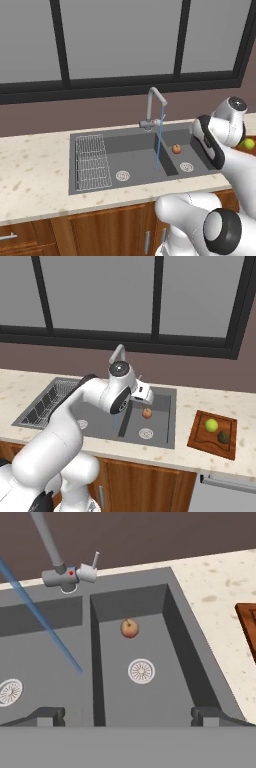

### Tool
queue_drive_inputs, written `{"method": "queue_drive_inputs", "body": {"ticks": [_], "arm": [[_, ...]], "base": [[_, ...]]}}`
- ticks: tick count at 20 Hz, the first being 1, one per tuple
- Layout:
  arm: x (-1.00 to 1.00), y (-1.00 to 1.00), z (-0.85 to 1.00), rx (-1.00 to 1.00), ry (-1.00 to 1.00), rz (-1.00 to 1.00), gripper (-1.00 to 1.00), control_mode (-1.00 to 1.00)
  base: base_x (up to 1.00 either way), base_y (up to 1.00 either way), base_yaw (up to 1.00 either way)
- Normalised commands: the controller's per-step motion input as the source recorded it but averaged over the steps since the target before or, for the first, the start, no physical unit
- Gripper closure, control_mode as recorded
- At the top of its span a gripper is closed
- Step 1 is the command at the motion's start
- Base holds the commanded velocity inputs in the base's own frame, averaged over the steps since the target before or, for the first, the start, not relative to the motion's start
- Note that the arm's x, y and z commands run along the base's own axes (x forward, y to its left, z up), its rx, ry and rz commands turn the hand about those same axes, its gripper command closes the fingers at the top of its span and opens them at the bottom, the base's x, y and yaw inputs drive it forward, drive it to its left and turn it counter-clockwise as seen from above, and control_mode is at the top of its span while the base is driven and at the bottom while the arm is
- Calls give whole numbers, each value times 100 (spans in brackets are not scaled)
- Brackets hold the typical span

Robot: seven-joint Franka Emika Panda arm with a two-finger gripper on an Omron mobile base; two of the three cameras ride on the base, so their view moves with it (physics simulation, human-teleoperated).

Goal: Pick the peach, pear, kiwi from the sink and place them on the cutting board to airdry. Then turn off the sink faucet.

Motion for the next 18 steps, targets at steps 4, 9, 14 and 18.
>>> {"method": "queue_drive_inputs", "body": {"ticks": [4,9,14,18], "arm": [[17,0,-15,0,0,1,-100,-100],[7,0,-16,0,0,5,-100,-100],[1,0,-20,0,-1,12,-100,-100],[0,0,-13,0,-1,16,-100,-100]], "base": [[0,0,0],[0,0,0],[0,0,0],[0,0,0]]}}
